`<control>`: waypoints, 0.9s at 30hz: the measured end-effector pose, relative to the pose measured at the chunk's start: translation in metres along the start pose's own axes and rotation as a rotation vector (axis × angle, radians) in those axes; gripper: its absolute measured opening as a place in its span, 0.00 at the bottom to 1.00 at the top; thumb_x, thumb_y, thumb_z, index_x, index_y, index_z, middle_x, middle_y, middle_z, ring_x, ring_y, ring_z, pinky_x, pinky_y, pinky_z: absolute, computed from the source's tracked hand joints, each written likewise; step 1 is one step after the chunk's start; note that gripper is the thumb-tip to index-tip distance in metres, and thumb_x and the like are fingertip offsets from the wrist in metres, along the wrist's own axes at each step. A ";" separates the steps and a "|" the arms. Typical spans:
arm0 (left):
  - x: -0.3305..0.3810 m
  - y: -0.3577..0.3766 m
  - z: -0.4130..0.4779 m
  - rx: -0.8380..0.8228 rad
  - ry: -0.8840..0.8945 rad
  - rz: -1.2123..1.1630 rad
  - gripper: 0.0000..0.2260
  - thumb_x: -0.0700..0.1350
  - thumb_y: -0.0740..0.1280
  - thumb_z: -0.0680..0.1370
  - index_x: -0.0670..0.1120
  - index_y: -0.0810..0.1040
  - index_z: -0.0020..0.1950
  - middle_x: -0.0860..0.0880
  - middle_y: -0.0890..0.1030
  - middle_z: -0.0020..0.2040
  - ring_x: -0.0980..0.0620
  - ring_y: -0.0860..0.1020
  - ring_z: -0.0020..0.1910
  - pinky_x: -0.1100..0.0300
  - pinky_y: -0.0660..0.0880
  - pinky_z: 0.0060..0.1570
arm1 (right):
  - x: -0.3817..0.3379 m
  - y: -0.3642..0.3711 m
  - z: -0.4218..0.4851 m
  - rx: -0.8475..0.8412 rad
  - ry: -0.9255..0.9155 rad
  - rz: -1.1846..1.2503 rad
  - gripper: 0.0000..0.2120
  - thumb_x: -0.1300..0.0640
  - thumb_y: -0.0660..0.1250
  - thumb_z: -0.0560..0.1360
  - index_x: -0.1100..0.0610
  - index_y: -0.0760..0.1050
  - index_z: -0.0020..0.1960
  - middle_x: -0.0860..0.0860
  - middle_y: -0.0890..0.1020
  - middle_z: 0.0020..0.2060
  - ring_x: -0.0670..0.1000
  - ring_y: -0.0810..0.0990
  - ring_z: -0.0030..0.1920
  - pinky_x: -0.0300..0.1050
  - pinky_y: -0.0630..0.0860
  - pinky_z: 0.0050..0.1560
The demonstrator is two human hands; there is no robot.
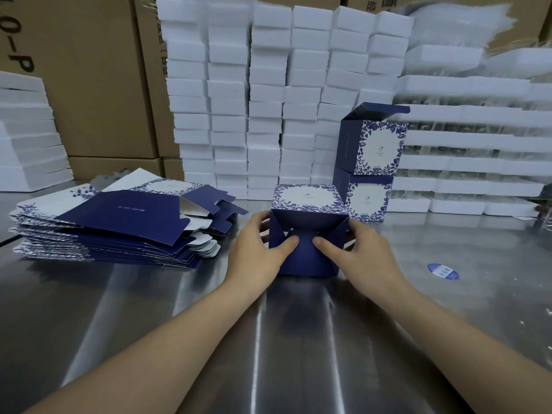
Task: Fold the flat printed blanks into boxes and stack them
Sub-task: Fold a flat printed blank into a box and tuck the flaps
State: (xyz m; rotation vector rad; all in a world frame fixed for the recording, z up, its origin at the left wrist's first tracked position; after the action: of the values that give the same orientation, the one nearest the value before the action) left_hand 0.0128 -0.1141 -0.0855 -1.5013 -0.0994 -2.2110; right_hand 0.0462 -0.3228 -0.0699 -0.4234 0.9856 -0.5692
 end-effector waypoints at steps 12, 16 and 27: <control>0.024 0.007 -0.012 -0.101 0.013 -0.291 0.20 0.62 0.67 0.81 0.54 0.81 0.67 0.61 0.86 0.58 0.64 0.83 0.58 0.66 0.76 0.58 | -0.010 -0.007 -0.008 -0.019 0.088 0.163 0.41 0.23 0.48 0.78 0.60 0.77 0.44 0.55 0.83 0.39 0.56 0.81 0.44 0.57 0.79 0.53; 0.025 0.006 -0.011 -0.223 0.024 -0.301 0.23 0.53 0.70 0.82 0.54 0.74 0.77 0.57 0.81 0.70 0.58 0.77 0.71 0.54 0.71 0.73 | -0.007 -0.008 -0.007 0.023 0.141 0.254 0.42 0.22 0.47 0.77 0.57 0.79 0.44 0.51 0.84 0.39 0.55 0.82 0.45 0.58 0.80 0.55; 0.008 0.000 0.001 0.045 0.067 -0.085 0.19 0.44 0.74 0.80 0.58 0.77 0.69 0.61 0.83 0.62 0.61 0.79 0.62 0.47 0.79 0.64 | -0.013 0.006 -0.014 0.024 0.107 0.294 0.39 0.18 0.48 0.71 0.50 0.79 0.44 0.42 0.83 0.38 0.44 0.80 0.39 0.57 0.80 0.50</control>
State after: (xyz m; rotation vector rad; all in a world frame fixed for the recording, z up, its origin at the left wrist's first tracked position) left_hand 0.0111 -0.1163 -0.0784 -1.4212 -0.1938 -2.3077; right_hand 0.0303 -0.3107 -0.0713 -0.2216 1.1190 -0.3397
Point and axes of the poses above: each hand's wrist, its own z-axis towards the middle knuckle, its own y-axis out of the palm, x = y × z, the point moved 5 cm from there along z, towards the middle knuckle
